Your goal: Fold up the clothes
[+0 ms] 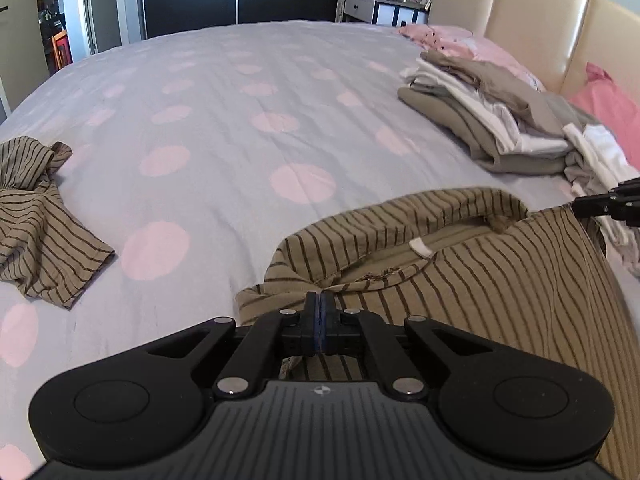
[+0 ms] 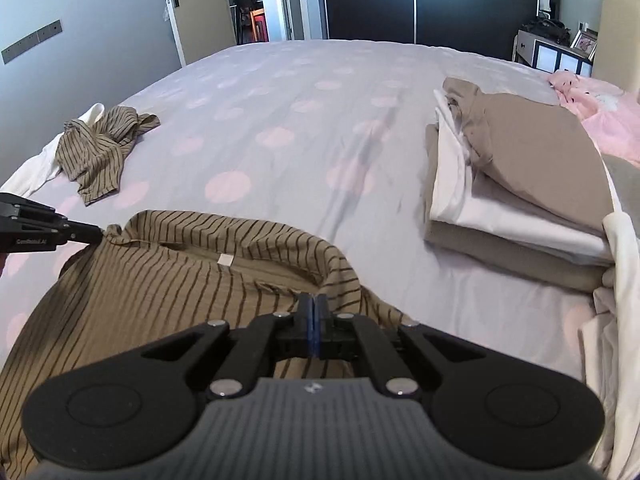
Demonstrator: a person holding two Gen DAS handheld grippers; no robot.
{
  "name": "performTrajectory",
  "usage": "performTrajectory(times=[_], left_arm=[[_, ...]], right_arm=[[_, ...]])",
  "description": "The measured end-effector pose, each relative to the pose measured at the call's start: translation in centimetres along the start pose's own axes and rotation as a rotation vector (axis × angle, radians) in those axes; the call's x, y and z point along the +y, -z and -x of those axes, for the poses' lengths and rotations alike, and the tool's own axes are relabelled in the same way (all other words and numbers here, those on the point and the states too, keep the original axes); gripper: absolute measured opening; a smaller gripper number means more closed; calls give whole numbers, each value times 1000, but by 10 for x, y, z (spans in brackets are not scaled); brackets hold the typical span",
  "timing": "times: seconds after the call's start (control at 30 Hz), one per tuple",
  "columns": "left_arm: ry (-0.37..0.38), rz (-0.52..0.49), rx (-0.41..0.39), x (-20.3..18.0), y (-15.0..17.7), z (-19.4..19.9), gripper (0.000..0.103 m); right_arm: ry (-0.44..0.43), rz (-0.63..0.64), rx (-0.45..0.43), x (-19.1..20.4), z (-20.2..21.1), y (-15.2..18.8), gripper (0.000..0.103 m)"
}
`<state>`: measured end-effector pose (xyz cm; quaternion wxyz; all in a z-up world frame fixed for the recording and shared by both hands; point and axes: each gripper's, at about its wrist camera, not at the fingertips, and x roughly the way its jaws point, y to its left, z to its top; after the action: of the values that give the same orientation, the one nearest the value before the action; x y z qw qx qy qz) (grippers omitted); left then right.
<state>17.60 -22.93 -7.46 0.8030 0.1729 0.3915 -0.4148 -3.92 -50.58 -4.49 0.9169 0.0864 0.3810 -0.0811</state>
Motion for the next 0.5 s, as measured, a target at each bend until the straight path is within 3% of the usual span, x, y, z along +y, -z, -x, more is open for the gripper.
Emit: performTrajectory(times=[0.2,0.3,0.4,0.5], left_arm=[[-29,-47,37,-6,6,-14,1],[-50,-53,26,-5,7,-10,16],[-57,-45,0,0,7,4,20],[-64,-22,-25,8,9,21,28]], right_arm=[[7,-14,70,-1,-28,9,1],[26,-45,75,-4,-27,13,10],[46,-54,47,-7,-12,14,25],[62,-54,18,-8,3,14,28]])
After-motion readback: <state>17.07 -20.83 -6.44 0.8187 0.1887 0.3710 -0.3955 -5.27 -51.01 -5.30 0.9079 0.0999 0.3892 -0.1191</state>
